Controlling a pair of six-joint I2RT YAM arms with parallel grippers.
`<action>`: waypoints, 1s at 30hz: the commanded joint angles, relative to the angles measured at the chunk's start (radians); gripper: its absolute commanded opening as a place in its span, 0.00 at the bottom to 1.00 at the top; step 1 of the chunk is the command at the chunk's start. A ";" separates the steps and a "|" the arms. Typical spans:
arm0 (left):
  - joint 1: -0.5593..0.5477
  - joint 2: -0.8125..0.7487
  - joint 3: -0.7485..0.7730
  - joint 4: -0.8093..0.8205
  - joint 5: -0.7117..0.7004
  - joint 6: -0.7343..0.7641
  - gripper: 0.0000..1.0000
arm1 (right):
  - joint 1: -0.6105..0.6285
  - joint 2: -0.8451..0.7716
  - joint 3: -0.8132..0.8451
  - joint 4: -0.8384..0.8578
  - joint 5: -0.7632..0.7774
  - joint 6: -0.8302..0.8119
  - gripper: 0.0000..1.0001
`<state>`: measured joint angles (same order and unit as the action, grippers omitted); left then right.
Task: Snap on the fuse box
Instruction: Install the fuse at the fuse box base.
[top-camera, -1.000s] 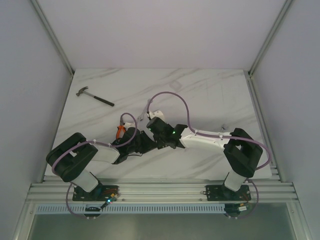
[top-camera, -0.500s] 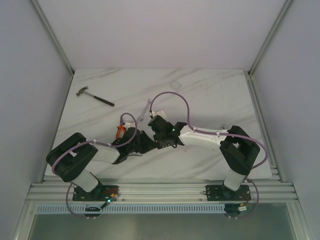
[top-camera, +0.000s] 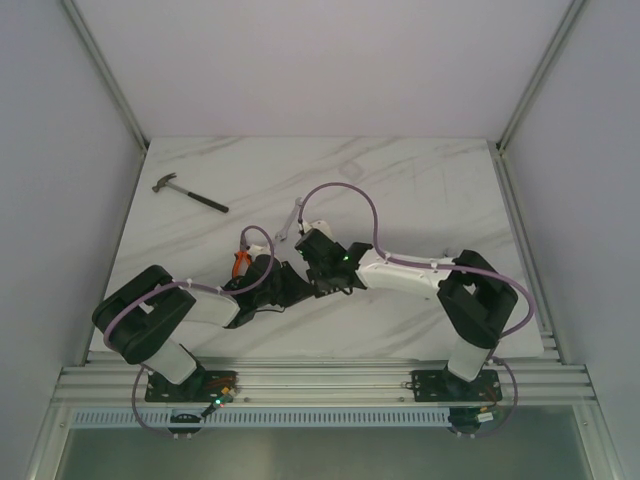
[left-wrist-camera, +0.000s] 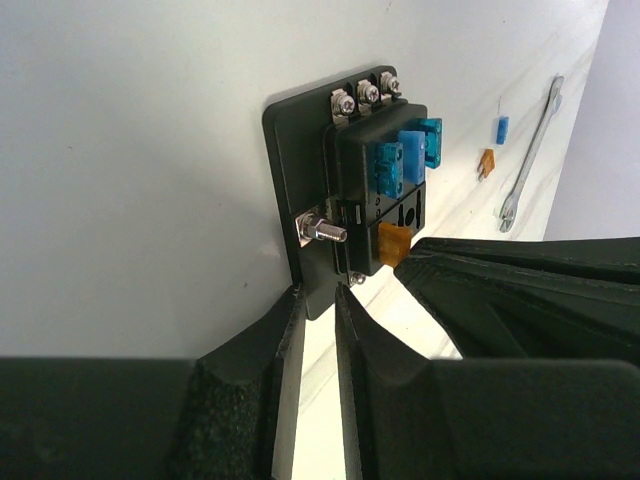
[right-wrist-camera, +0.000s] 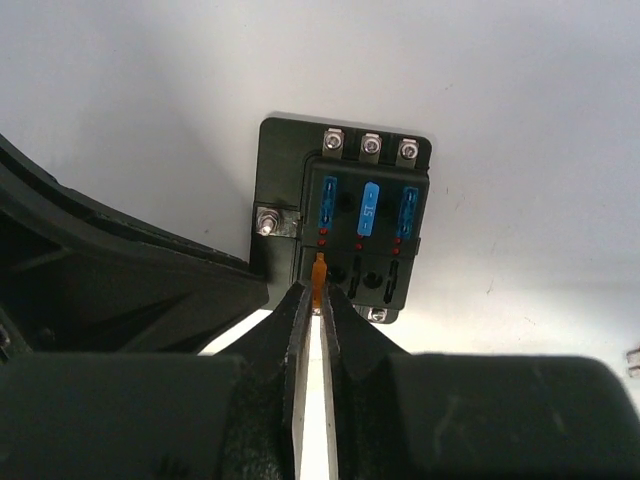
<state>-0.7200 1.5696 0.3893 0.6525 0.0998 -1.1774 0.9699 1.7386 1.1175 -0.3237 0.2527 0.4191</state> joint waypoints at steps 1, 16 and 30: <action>-0.006 -0.002 -0.009 0.018 -0.002 -0.009 0.28 | -0.004 0.033 0.040 -0.002 -0.014 0.007 0.13; -0.010 -0.024 -0.017 0.003 -0.023 -0.006 0.28 | -0.005 0.091 0.097 -0.066 -0.049 -0.027 0.09; 0.112 -0.141 -0.029 -0.056 -0.033 0.039 0.40 | -0.005 0.054 0.100 -0.055 -0.065 -0.071 0.11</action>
<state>-0.6373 1.4303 0.3538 0.6052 0.0555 -1.1606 0.9627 1.8015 1.2049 -0.3603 0.2169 0.3614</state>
